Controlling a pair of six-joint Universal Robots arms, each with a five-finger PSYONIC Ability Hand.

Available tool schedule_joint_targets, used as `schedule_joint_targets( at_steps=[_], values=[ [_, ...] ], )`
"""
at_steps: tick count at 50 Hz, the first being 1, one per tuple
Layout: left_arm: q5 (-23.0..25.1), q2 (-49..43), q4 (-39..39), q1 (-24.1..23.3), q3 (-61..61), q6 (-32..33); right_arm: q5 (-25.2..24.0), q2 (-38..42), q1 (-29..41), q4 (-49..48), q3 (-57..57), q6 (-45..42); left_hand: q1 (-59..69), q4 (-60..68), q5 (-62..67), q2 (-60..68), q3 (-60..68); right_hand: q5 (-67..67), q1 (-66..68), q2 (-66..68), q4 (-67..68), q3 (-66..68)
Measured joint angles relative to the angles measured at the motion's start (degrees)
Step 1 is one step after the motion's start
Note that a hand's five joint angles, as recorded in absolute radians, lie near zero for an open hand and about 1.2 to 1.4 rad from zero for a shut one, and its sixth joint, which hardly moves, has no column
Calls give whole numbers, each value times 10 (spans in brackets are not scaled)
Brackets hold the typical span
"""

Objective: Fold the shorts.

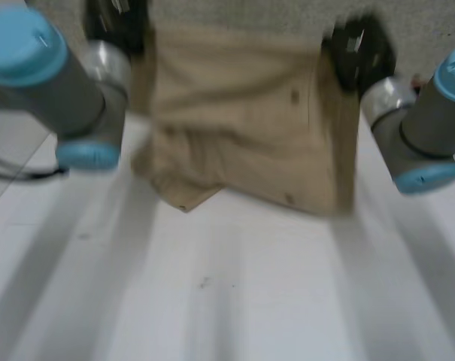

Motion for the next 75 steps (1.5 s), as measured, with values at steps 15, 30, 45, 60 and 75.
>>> schedule_joint_targets(
  at_steps=[15, 30, 45, 60, 75],
  values=[
    [-32, 23, 125, -24, 41, -32, 16, -24, 14, -188, -14, 13, 0, 0, 0, 1, 2, 10, 3, 0, 0, 8],
    [-29, -4, 98, -20, -315, -68, -70, 51, 15, -7, 132, 49, 0, 1, 0, 3, 5, 10, 4, 1, 2, 11],
    [-27, 23, -23, -24, -437, -68, -68, 25, 7, 235, 196, 49, 0, 1, 0, 3, 5, 10, 4, 1, 2, 17],
    [-25, 173, -109, -27, -543, -70, -71, -53, -27, 390, 244, 55, -187, -215, -177, -215, -206, -274, -221, -307, -314, -298],
    [-24, 228, -109, -12, -597, -75, -84, -81, -43, 374, 204, 161, -234, -278, -243, -276, -267, -315, -249, -341, -349, -338]
  ],
)
